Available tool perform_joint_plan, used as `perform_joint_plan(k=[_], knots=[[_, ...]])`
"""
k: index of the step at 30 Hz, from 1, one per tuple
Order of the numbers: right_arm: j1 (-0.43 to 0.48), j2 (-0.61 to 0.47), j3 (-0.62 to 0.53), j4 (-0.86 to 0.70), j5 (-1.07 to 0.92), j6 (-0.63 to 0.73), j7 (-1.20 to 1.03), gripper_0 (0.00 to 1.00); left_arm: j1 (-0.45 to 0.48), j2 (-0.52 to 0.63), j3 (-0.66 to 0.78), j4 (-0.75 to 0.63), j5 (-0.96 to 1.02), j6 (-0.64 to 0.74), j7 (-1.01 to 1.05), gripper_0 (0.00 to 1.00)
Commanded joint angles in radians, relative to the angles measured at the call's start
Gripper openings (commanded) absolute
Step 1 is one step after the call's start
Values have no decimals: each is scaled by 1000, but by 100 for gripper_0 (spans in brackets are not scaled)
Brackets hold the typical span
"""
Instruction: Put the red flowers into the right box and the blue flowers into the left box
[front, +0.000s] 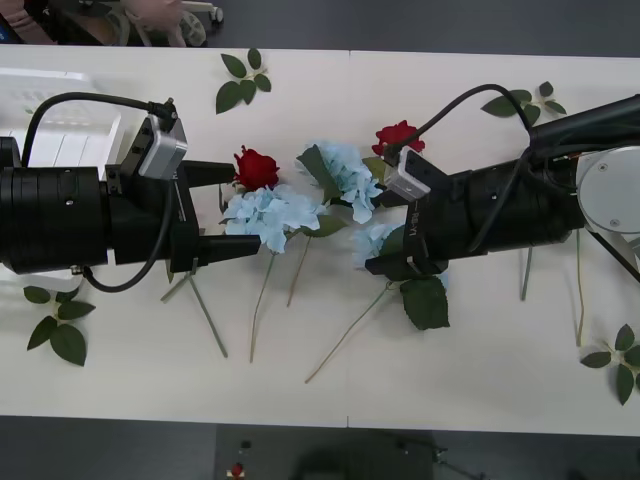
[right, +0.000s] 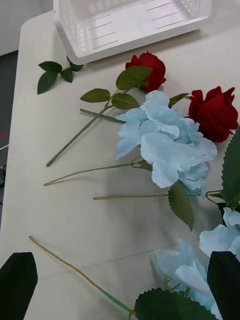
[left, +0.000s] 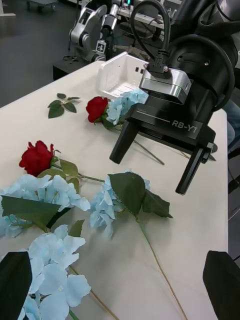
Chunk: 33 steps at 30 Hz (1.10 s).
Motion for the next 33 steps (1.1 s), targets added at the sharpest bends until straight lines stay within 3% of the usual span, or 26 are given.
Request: perform_joint_plan(k=[1, 6, 8, 12, 15, 19, 24, 33], knots=[[41, 19, 3, -10, 7, 8, 27, 100, -13, 4, 9, -22, 0, -6, -9, 100], [35, 21, -53, -13, 6, 71, -53, 100, 32, -59, 1, -38, 70, -3, 0, 100], [6, 18, -118, -15, -3, 183, -231, 100, 61, -68, 61, -22, 248, 8, 65, 100], [-48, -4, -264, -26, -2, 414, -635, 100, 59, 23, 133, 4, 258, 37, 326, 100], [-78, -22, -365, -26, 23, 592, -997, 100, 58, 98, 139, 58, 199, 93, 582, 100], [-81, -80, -392, -26, 139, 672, -1170, 100, 53, 109, 136, 131, -80, 202, 856, 100], [-42, -139, -308, -9, 388, 614, -1178, 100, -45, 33, 57, 203, -457, 315, 1131, 100], [-28, -157, -149, 198, 606, 282, -1159, 100, -244, -92, -118, 415, -701, 373, 1347, 100]])
